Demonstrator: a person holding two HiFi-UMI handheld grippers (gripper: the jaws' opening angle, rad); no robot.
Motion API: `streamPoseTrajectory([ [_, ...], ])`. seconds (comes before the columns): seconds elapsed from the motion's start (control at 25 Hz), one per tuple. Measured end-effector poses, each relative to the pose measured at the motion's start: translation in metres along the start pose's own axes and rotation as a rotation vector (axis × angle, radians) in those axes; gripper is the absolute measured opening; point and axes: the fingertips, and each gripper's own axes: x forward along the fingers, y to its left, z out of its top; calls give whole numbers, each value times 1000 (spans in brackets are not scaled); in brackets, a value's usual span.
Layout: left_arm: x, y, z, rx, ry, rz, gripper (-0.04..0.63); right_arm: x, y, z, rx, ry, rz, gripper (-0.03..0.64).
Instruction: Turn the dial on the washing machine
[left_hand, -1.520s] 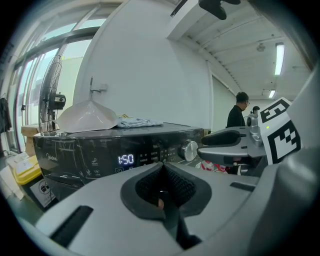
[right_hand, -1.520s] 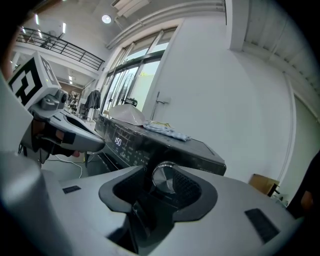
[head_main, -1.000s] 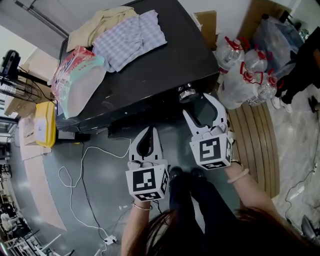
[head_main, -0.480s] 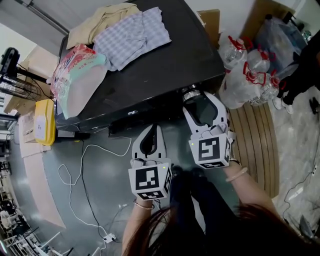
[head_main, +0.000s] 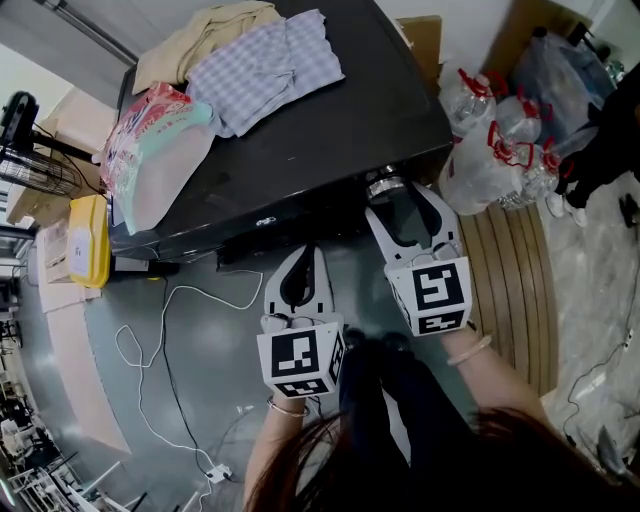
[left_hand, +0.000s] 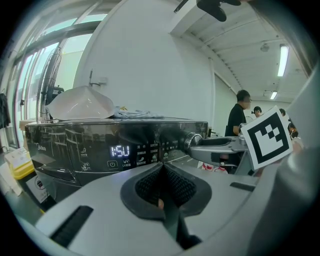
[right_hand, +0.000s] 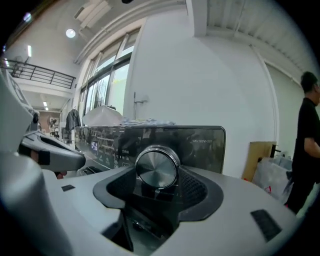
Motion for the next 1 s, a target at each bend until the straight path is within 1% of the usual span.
streamPoseTrajectory([
  [0.12, 0, 2, -2, -6, 1, 7, 14, 0, -2, -3, 31, -5, -2, 285],
  [0.28, 0, 1, -3, -2, 3, 6, 14, 1, 0, -1, -2, -8, -4, 288],
  [0.4, 0, 1, -3, -4, 3, 7, 14, 1, 2, -1, -94, 2, -18, 291],
  [0.48, -1, 0, -3, -4, 4, 5, 14, 1, 3, -2, -171, 13, -31, 315],
  [0.56, -1, -1, -4, -3, 6, 2, 14, 2, 5, -3, -239, 24, -33, 321],
  [0.68, -2, -2, -6, -4, 9, -1, 14, 1, 7, -3, -290, 31, -40, 318],
  [0.76, -2, -3, -7, -4, 11, -3, 14, 1, 5, -3, -284, 32, -53, 278],
  [0.84, -2, -4, -7, -4, 12, -5, 14, 0, 4, -3, -264, 31, -58, 278],
  [0.92, -2, -4, -7, -3, 11, -7, 14, 0, 2, -3, -212, 28, -54, 281],
  [1.0, -2, -5, -7, 4, 9, -7, 14, 0, 2, -3, -131, 23, -44, 281],
])
